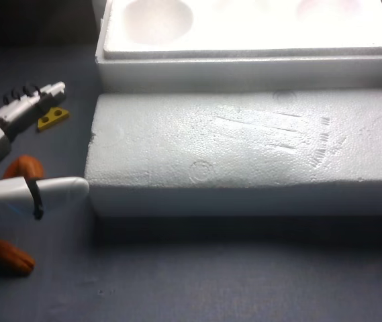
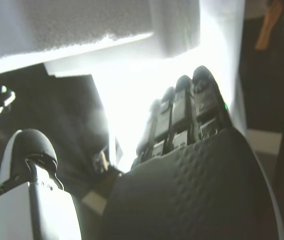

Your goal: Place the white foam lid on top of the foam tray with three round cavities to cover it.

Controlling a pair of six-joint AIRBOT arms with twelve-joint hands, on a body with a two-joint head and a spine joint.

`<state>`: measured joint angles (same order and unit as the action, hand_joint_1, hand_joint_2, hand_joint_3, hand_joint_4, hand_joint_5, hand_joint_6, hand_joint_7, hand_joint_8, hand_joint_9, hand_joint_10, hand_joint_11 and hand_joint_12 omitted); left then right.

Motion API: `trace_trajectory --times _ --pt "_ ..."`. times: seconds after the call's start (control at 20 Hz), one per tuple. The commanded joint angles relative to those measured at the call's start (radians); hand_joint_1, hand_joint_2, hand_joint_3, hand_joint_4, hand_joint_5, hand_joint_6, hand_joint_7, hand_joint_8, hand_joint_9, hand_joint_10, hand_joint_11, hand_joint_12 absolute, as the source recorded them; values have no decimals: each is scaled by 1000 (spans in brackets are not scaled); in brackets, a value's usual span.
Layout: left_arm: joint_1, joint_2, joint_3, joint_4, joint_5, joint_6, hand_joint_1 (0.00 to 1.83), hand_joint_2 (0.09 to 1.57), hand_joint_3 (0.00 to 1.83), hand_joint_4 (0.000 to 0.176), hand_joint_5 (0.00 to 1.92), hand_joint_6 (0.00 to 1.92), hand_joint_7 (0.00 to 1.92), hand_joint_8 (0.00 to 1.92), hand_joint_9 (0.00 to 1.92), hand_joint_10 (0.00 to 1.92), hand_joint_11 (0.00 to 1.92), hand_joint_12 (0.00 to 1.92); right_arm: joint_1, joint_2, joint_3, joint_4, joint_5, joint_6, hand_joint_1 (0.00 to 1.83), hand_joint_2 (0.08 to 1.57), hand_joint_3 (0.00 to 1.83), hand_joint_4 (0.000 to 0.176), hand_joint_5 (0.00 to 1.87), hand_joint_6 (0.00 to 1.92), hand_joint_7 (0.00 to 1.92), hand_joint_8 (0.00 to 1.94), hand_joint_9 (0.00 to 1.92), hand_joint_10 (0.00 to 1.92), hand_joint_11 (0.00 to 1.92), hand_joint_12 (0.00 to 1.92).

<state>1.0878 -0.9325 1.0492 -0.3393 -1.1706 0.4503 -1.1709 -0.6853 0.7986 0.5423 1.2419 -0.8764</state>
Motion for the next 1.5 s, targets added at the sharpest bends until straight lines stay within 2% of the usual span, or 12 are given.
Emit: trace_trajectory --times 0.0,0.1,0.3,0.4,0.55,0.65,0.8,0.9,1.0,1.1,1.3,1.45 --pt "5 1 -1 -16 -140 -5 475 958 0 0 0 0 0 0 0 0 0 0 4 1 4 -5 130 8 492 1132 0 0 0 0 0 0 0 0 0 448" --pt "29 -4 -7 -32 -151 -13 490 963 0 0 0 0 0 0 0 0 0 0 4 -10 8 1 125 9 490 1129 0 0 0 0 0 0 0 0 0 733" --pt "64 -12 -20 -50 -160 -18 474 949 0 0 0 0 0 0 0 0 0 0 6 -26 19 2 105 17 509 1131 1 0 0 0 0 0 0 0 0 856" --pt "67 -19 -18 -48 -147 -19 484 941 0 11 0 0 0 0 0 0 0 0 6 -31 24 2 96 19 532 1123 0 0 0 0 0 0 0 0 0 662" --pt "59 -28 -8 -33 -111 -19 485 960 0 18 0 0 0 0 0 0 0 0 9 -39 33 2 75 25 550 1121 0 0 0 0 0 0 0 0 0 697" --pt "44 -29 -3 -21 -80 -9 495 960 0 22 0 0 0 0 0 0 0 0 24 -47 44 -3 48 25 545 1110 0 0 0 0 0 0 0 0 0 603" --pt "29 -27 4 -8 -41 3 497 959 0 22 0 0 0 0 0 0 0 0 55 -62 63 -19 -5 23 564 1102 0 0 0 0 0 0 0 0 0 188" --pt "17 -23 7 0 -12 7 485 960 0 16 0 0 0 0 0 0 0 0 76 -66 70 -28 -34 15 577 1104 0 0 0 0 0 0 0 0 0 32" --pt "7 -23 14 -1 23 9 499 954 0 24 0 0 0 0 0 0 0 0 103 -69 78 -35 -84 -7 564 1110 3 0 0 0 0 0 0 0 0 1" --pt "7 -24 20 -3 45 7 517 950 0 10 0 0 0 0 0 0 0 0 125 -78 92 -44 -120 -12 578 1123 8 0 0 0 0 0 0 0 0 0" --pt "-2 -38 32 -13 64 7 513 945 0 9 0 0 0 0 0 0 0 0 174 -104 116 -52 -175 -29 598 1126 7 0 0 0 0 0 0 0 0 0" --pt "-3 -49 37 -28 62 6 446 943 0 24 0 0 0 0 0 0 0 0 211 -130 138 -59 -214 -42 570 1093 0 0 0 0 0 0 0 0 0 0"
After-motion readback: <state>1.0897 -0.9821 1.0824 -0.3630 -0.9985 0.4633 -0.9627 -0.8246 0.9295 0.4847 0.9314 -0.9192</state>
